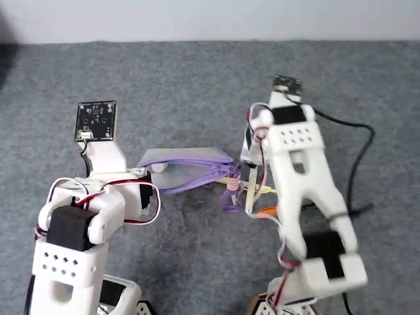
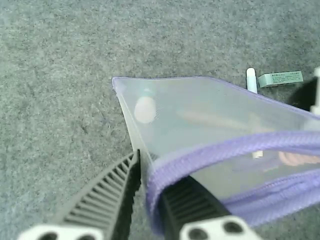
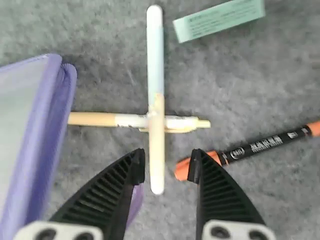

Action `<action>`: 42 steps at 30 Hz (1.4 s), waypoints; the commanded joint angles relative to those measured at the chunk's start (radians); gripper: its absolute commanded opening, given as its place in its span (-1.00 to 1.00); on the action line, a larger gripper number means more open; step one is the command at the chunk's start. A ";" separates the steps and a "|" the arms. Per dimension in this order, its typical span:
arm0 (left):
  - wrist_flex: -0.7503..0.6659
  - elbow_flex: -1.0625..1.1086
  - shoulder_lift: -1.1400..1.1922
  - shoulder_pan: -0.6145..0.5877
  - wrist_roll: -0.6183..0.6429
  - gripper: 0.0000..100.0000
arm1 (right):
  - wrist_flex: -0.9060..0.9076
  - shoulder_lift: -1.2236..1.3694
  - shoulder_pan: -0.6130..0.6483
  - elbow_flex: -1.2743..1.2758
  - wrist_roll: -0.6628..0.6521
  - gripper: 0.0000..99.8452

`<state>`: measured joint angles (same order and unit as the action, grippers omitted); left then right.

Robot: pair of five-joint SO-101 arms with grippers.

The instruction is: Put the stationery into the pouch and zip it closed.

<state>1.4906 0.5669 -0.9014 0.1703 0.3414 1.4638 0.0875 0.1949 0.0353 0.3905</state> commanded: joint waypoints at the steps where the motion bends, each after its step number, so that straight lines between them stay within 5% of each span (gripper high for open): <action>1: 0.002 -0.030 0.002 0.003 0.011 -0.98 | 0.012 0.130 0.004 -0.175 -0.017 -0.71; 22: 0.005 -0.030 0.002 0.003 0.011 -0.98 | 0.013 0.728 -0.048 -0.651 -0.029 -0.72; 28: 0.005 -0.030 0.002 0.003 0.011 -0.98 | 0.047 0.705 -0.050 -0.651 -0.040 -0.99; 42: 0.006 -0.033 0.002 0.003 0.012 -0.98 | 0.332 0.361 -0.016 -0.638 -0.040 -0.98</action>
<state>1.4906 0.5669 -0.9014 0.1703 0.3414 1.7476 0.5892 0.1642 -0.5800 0.3598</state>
